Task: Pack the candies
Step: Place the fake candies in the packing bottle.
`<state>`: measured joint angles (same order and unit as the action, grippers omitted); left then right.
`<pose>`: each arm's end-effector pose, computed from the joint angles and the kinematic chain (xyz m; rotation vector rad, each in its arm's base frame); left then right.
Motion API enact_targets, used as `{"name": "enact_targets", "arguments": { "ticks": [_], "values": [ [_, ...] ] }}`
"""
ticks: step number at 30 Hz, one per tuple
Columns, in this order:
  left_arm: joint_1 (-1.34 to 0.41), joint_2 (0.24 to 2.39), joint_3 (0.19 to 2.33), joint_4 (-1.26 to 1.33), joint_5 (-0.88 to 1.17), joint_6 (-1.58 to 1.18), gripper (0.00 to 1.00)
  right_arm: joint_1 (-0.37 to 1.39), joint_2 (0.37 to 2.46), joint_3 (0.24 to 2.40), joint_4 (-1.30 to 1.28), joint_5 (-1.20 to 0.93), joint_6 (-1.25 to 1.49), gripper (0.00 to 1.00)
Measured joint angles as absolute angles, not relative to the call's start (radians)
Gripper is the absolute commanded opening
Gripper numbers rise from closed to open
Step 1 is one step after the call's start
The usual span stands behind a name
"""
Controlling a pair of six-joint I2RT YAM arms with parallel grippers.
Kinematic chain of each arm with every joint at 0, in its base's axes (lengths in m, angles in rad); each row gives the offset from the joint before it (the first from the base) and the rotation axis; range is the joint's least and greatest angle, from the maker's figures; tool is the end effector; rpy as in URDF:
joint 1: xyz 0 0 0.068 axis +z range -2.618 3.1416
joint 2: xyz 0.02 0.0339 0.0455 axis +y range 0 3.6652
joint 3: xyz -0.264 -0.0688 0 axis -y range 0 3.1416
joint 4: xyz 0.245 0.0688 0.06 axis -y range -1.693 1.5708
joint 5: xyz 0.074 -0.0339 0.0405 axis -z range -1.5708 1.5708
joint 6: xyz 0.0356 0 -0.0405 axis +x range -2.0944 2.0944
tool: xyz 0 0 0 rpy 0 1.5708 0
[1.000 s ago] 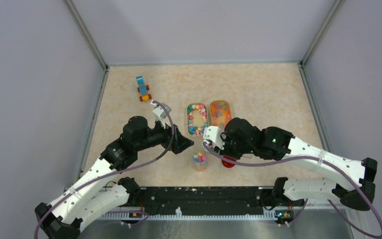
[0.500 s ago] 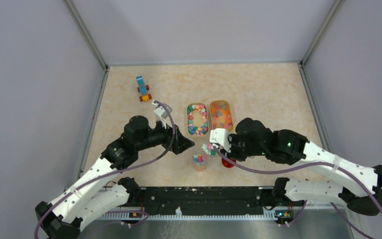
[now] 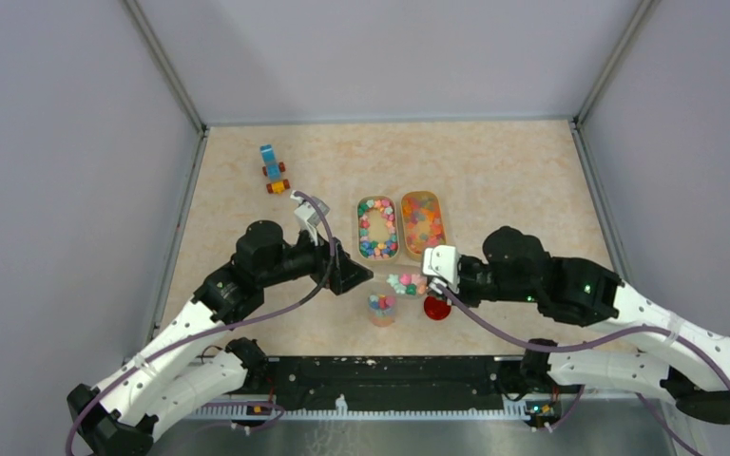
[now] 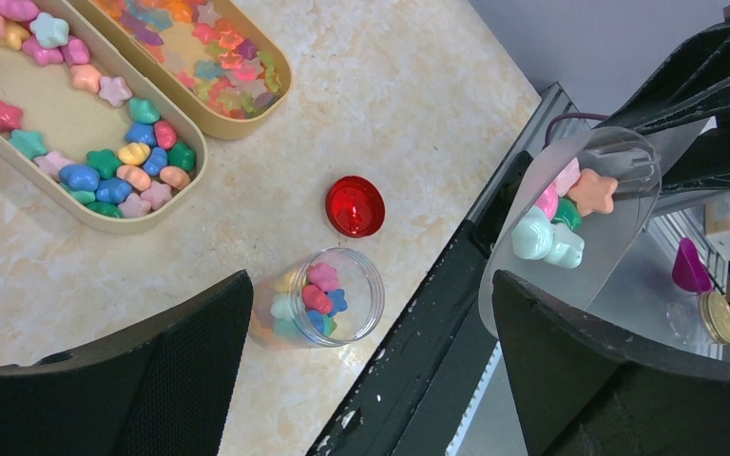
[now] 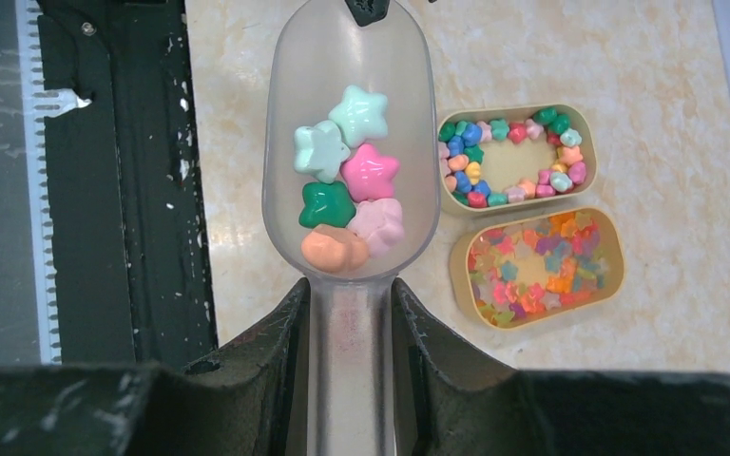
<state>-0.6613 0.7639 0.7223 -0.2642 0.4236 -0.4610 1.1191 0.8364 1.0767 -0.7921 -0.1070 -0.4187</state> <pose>0.1316 -0.1210 0.3138 0.5125 1.9542 -1.1417 0.0664 0.1455 0.3687 -1.5511 1.5100 0.5236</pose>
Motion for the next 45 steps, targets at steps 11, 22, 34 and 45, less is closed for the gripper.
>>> {"name": "enact_targets", "arguments": {
  "ticks": [11, 22, 34, 45],
  "values": [
    [-0.661, 0.764, 0.722, -0.257, 0.433, -0.466, 0.99, 1.119, 0.813, 1.039, -0.748, -0.104, -0.416, 0.00],
    [-0.661, 0.723, 0.760, -0.316, 0.358, -0.420, 0.99, 1.119, 0.856, 1.008, -0.764, -0.027, -0.401, 0.00],
    [-0.661, 0.613, 0.801, -0.433, 0.206, -0.305, 0.99, 1.119, 0.947, 1.016, -0.911, -0.043, -0.365, 0.00],
    [-0.661, 0.522, 0.790, -0.493, 0.132, -0.235, 0.99, 1.119, 1.016, 1.103, -1.043, -0.046, -0.355, 0.00]
  ]
}}
